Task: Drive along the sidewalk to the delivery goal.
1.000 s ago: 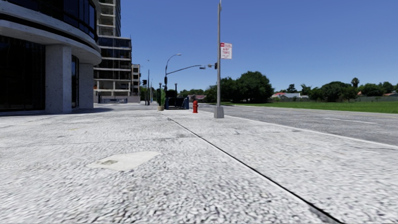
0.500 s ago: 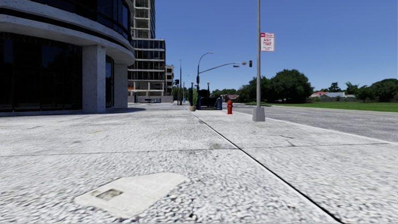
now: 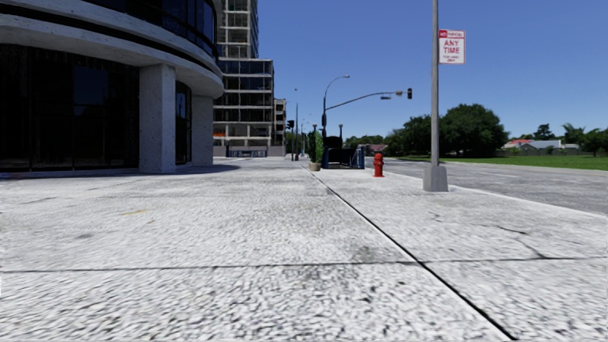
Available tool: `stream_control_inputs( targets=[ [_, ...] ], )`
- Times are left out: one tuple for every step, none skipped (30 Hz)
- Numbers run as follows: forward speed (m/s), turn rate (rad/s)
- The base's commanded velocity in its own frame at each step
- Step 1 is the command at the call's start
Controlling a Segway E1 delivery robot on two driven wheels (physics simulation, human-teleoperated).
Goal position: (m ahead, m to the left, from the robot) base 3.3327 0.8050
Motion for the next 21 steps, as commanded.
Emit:
stream_control_inputs(
  targets=[
    [2.0, 0.1],
    [2.0, 0.03],
    [2.0, 0.0],
    [2.0, 0.0],
    [2.0, 0.0],
    [2.0, 0.0],
    [2.0, 0.0],
    [2.0, 0.0],
    [2.0, 0.0],
    [2.0, 0.0],
    [2.0, 0.0],
    [2.0, 0.0],
    [2.0, 0.0],
    [2.0, 0.0],
    [2.0, 0.0],
    [2.0, 0.0],
    [2.0, 0.0],
    [2.0, 0.0],
    [2.0, 0.0],
    [2.0, 0.0],
    [2.0, 0.0]
  ],
)
